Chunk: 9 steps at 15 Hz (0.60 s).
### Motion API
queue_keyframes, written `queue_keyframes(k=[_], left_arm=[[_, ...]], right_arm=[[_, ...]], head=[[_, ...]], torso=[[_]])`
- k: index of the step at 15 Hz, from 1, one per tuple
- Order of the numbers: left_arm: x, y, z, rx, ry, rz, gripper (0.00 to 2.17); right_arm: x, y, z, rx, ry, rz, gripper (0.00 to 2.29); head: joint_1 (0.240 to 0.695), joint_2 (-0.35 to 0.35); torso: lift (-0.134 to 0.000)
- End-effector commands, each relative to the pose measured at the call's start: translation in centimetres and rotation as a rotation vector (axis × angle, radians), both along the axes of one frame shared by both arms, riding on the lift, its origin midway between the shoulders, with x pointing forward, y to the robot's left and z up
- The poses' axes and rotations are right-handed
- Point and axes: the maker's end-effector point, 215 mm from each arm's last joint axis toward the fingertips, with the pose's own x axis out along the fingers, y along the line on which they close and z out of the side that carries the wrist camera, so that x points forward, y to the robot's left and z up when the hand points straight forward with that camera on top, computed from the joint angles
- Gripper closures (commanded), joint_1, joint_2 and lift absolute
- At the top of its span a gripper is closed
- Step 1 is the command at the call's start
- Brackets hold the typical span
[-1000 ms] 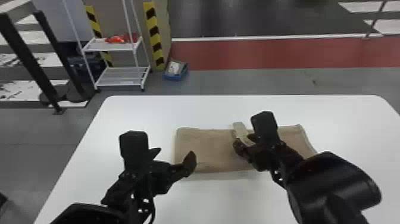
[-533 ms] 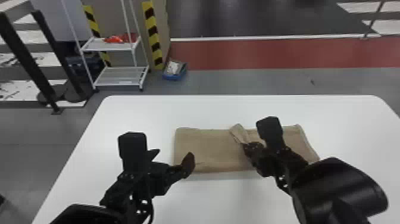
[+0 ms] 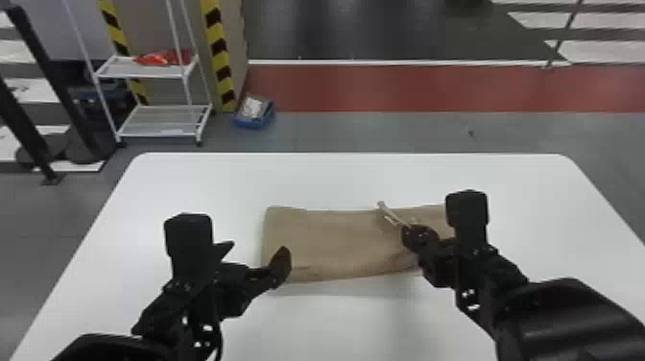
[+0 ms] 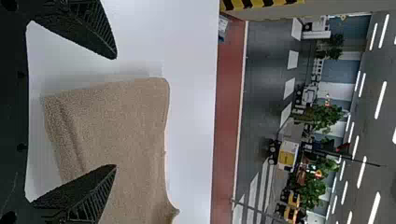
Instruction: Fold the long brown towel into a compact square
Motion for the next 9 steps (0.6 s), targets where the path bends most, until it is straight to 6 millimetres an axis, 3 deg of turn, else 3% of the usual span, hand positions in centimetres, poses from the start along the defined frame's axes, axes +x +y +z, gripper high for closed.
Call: queue_keyframes(k=[1, 2, 3, 4, 9], left_arm=[[0.1, -0.3, -0.1, -0.007, 0.000, 0.001, 0.04], [0.0, -0.2, -0.3, -0.005, 0.006, 0.001, 0.04], [0.1, -0.2, -0.3, -0.005, 0.005, 0.001, 0.04], [0.1, -0.3, -0.4, -0.006, 0.006, 0.000, 0.04], [0.1, -0.4, -0.5, -0.006, 0.008, -0.002, 0.04]], right_arm=[[-1.2, -1.1, -1.3, 0.007, 0.026, -0.019, 1.71], [-1.6, -1.5, -2.3, 0.004, 0.045, -0.026, 1.61], [-1.9, -1.9, -2.9, 0.007, 0.055, -0.032, 1.24], [-2.2, -2.1, -2.9, 0.013, 0.050, -0.033, 1.16], [-3.3, -4.5, -2.3, 0.044, 0.041, -0.077, 1.15]], head=[[0.695, -0.009], [0.695, -0.019], [0.695, -0.024], [0.695, -0.029], [0.695, -0.050]], torso=[[-0.102], [-0.102], [-0.102], [-0.102], [-0.102]])
